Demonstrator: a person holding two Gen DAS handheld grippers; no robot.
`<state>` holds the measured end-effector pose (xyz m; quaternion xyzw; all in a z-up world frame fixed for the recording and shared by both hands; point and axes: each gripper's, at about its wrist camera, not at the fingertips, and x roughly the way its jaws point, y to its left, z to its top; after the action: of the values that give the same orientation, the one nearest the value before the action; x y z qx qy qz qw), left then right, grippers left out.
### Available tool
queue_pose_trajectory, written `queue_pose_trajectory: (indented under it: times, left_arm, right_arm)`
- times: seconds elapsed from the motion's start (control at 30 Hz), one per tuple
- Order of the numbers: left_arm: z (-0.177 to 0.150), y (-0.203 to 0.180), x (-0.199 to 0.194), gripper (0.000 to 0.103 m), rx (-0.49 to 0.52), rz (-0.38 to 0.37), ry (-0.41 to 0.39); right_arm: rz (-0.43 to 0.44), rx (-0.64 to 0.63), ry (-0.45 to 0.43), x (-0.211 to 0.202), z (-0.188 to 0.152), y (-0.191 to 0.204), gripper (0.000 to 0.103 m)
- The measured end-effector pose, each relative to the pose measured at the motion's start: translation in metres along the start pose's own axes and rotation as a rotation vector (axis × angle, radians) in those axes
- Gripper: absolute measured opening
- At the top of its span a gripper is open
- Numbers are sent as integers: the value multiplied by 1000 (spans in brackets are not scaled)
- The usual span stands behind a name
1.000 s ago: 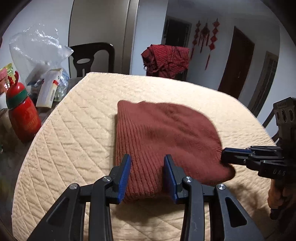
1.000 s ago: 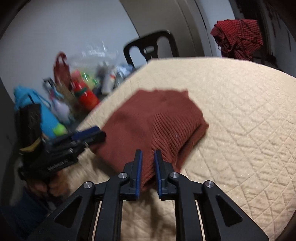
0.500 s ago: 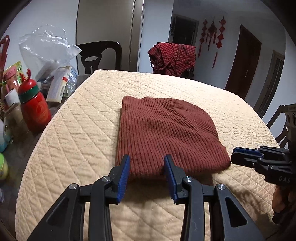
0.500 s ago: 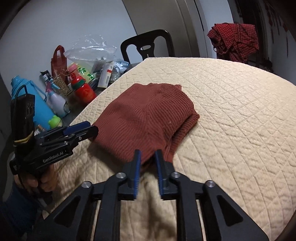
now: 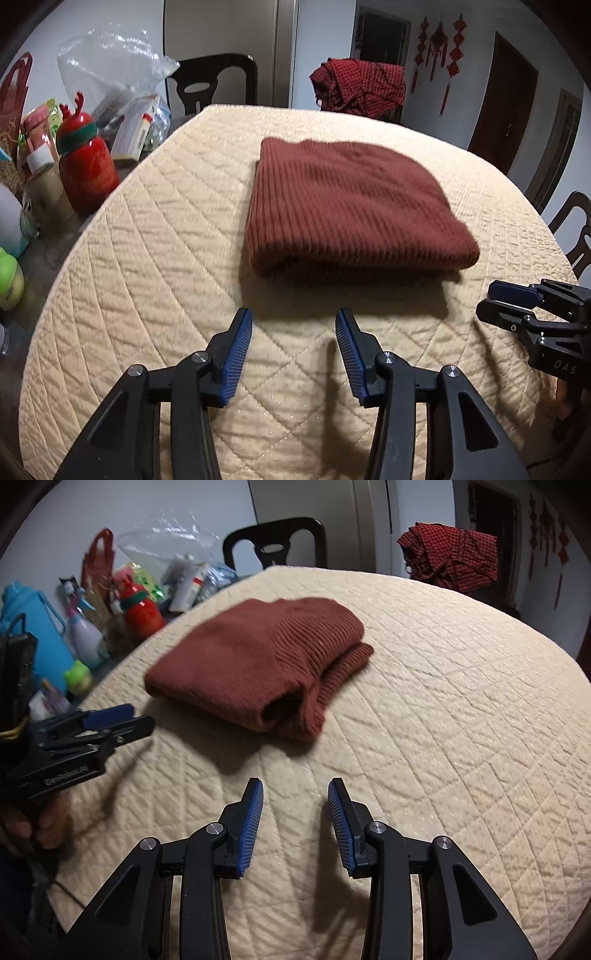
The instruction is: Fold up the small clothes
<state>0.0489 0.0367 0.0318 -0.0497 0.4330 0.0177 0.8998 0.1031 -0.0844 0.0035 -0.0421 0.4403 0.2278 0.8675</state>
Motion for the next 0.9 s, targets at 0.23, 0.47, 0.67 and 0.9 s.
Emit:
queue_pose_trajectory:
  times: [0.23,0.47,0.67,0.9]
  left_arm:
    - [1,-5,4,60,30,6,22]
    - [1,-9,6,62,52,20,31]
    - [0,-12,7,65,66,29,32]
    - [-1,-12,7,67,62,28,33]
  right_arm:
    - [-26,-53,-3,2,-4,11,50]
    - [-34,-67,0,1,-6,14,53]
    - [-49,-79,2,1,-6,16,53]
    - [-48,-78,2,2,-6,16,54]
